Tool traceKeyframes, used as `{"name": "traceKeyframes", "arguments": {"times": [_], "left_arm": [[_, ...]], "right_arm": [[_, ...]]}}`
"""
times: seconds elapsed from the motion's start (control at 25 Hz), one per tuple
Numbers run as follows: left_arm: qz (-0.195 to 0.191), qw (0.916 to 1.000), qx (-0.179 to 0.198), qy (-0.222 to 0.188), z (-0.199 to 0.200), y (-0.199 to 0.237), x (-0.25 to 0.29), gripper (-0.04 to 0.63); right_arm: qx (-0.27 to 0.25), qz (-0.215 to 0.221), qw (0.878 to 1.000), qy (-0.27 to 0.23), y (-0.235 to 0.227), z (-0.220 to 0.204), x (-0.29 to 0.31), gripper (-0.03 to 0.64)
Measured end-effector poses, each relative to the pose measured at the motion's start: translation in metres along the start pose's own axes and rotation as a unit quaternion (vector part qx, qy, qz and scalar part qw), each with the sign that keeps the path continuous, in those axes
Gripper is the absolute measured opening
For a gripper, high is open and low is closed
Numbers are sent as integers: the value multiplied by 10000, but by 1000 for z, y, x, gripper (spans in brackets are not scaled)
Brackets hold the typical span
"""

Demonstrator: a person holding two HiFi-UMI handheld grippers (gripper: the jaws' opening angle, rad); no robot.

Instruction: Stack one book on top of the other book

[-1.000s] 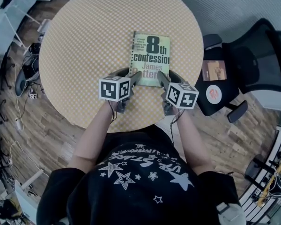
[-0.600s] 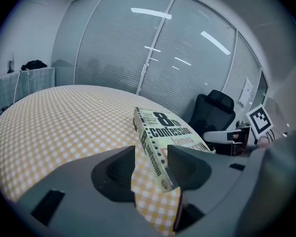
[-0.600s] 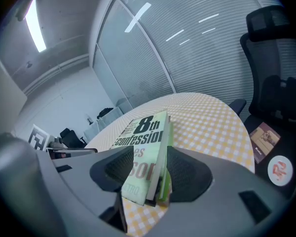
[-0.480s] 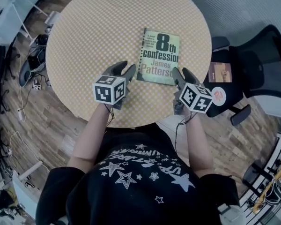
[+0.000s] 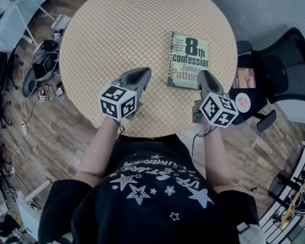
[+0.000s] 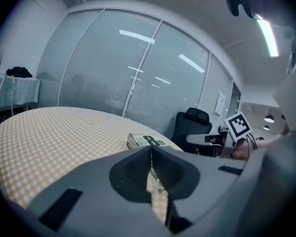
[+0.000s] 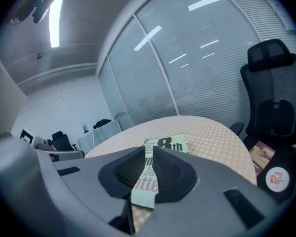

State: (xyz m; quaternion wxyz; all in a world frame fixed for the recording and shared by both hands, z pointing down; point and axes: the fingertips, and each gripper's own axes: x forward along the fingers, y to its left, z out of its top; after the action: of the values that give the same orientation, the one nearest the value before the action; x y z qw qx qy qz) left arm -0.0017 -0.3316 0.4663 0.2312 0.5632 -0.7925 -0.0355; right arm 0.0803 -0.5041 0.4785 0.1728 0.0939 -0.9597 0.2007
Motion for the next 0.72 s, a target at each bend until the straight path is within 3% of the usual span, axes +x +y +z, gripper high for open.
{"name": "traceKeyframes", "arguments": {"times": [0.36,0.72], "left_arm": [[-862,9956,341,-141,19,25,-66,9],[-1530,9868,530,34,9,48,-111,9]], "right_arm": [[-71,22,9998,-195,110,-20,-4,48],[137,-464,9981,-386,170,-52,-18,48]]}}
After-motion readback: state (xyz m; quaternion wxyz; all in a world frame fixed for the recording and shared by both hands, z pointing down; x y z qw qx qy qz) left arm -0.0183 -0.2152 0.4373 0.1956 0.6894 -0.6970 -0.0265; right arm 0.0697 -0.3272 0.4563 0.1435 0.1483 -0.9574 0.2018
